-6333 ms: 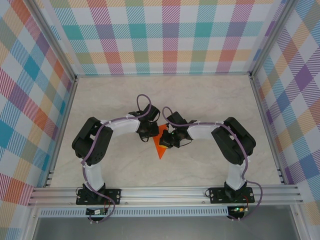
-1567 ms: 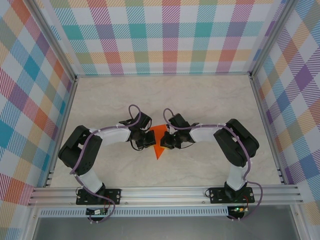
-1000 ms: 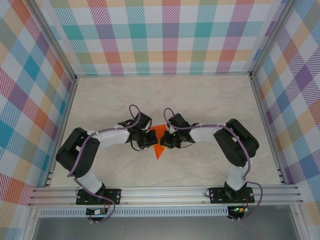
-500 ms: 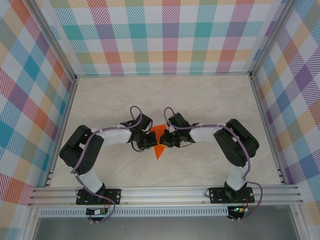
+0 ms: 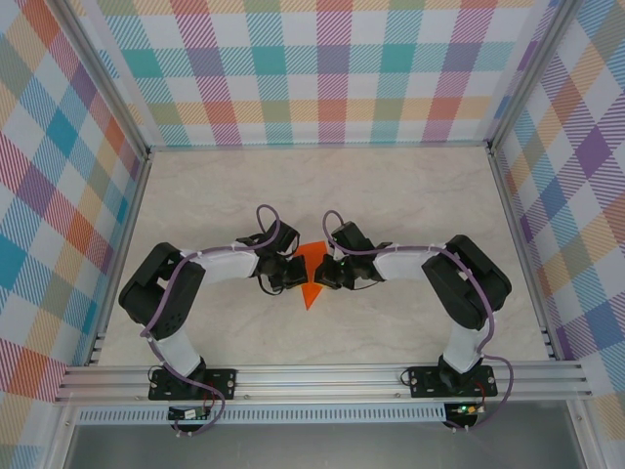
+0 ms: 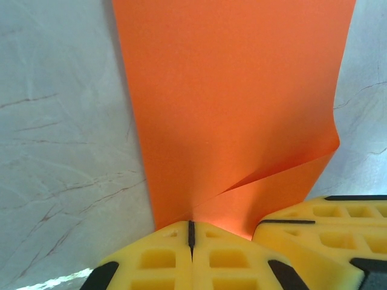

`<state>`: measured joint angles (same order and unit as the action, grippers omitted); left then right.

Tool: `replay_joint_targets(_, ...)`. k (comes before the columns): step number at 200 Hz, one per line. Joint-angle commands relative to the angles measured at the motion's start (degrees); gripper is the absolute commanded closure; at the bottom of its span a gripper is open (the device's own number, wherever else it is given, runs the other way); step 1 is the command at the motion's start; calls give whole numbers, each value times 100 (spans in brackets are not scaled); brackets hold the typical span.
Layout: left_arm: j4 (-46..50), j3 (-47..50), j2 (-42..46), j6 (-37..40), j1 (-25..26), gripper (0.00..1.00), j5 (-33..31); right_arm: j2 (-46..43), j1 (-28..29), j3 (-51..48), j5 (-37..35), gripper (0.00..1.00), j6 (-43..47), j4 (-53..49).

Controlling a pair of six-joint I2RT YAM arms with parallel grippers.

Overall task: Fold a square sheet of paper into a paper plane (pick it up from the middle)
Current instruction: Third fold the triangle at the center of the table.

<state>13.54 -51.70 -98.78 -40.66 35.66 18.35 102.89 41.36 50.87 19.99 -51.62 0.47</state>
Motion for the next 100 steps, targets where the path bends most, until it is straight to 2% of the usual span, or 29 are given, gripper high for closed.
replay_joint_targets(1,166,-90,-80,122,55,100,-155,-76,-17,-82,-107,94,63,-137)
replay_joint_targets(100,123,-77,69,153,55,98,-169,49,-14,-34,-144,94,30,-289)
